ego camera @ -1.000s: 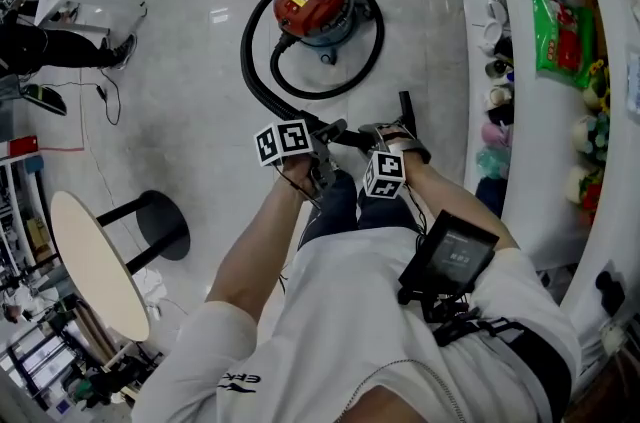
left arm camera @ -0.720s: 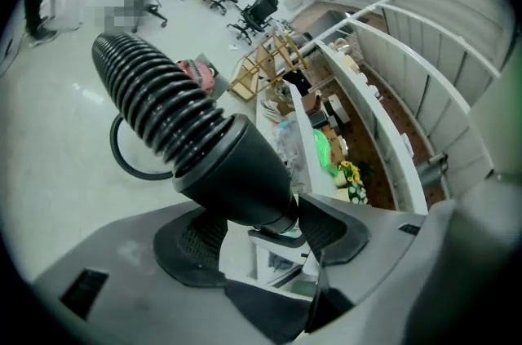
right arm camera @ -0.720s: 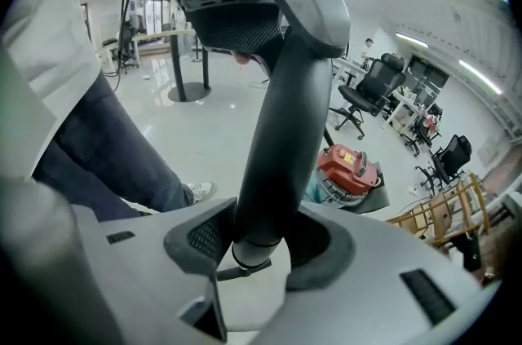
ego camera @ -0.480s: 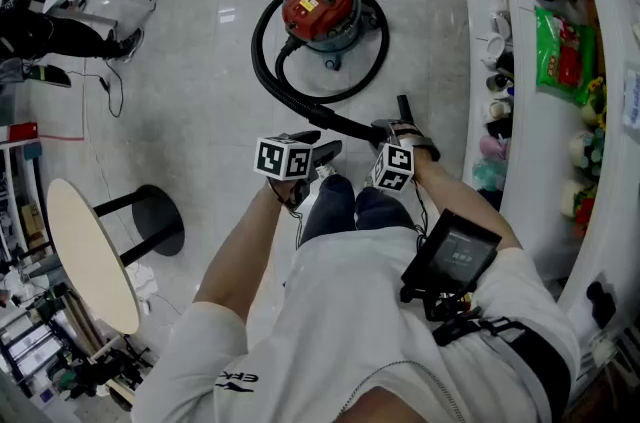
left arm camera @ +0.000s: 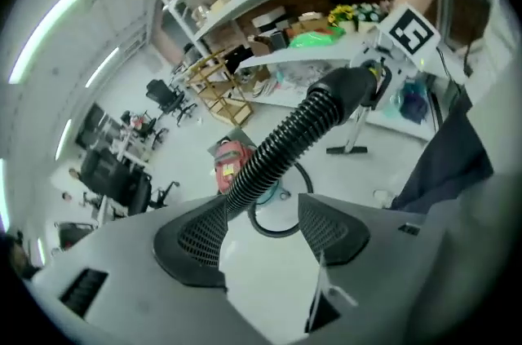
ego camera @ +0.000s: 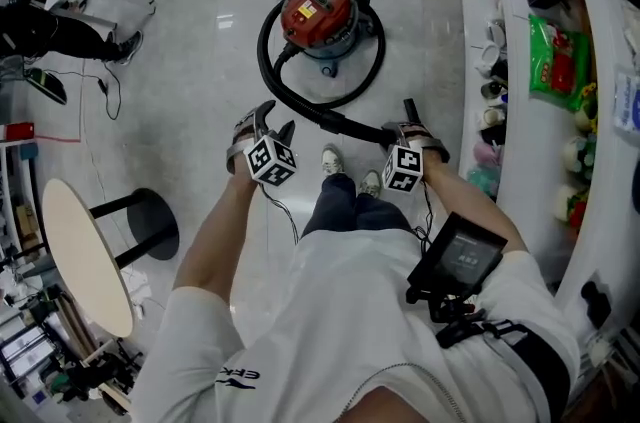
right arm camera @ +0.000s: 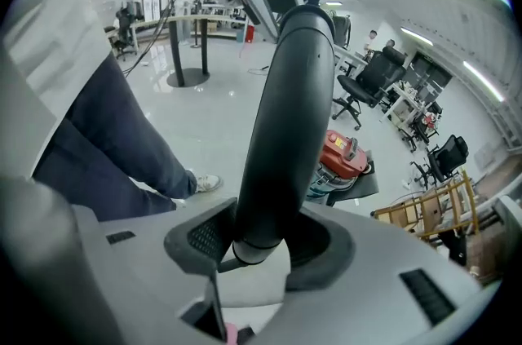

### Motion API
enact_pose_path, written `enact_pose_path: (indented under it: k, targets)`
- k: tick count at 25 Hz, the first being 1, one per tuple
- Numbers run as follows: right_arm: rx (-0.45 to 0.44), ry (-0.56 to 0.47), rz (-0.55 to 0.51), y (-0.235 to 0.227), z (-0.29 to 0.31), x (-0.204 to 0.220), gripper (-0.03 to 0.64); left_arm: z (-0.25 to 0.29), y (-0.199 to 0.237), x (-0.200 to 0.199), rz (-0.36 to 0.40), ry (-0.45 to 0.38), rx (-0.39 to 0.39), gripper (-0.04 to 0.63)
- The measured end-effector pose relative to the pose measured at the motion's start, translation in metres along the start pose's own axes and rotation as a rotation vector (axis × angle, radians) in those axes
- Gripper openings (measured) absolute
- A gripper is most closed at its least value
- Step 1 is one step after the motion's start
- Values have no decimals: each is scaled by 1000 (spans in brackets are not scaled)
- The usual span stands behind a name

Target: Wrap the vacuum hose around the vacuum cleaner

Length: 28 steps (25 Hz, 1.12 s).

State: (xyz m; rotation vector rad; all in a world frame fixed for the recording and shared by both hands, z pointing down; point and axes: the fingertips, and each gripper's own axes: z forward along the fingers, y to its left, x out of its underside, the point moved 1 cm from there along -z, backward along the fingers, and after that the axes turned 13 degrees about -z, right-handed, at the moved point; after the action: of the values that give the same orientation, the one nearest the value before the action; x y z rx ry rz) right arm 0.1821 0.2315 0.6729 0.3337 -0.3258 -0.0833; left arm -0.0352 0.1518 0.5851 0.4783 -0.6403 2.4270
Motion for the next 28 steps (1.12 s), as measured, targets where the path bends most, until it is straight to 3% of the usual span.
enact_pose_path:
  k: [6, 11, 14, 17, 28]
  targets:
    - [-19, 41, -79, -4, -9, 11, 172, 39, 5, -3, 415, 50, 49, 249]
    - [-27, 77, -155, -15, -14, 24, 172, 65, -5, -4, 608, 56, 129, 247]
    - [-44, 106, -194, -25, -14, 32, 172, 75, -15, -3, 621, 54, 188, 240]
    - [-55, 127, -226, -40, -14, 38, 172, 84, -20, -4, 589, 36, 218, 176]
    - [-76, 226, -360, -107, -7, 70, 167, 106, -33, -16, 459, 7, 328, 167]
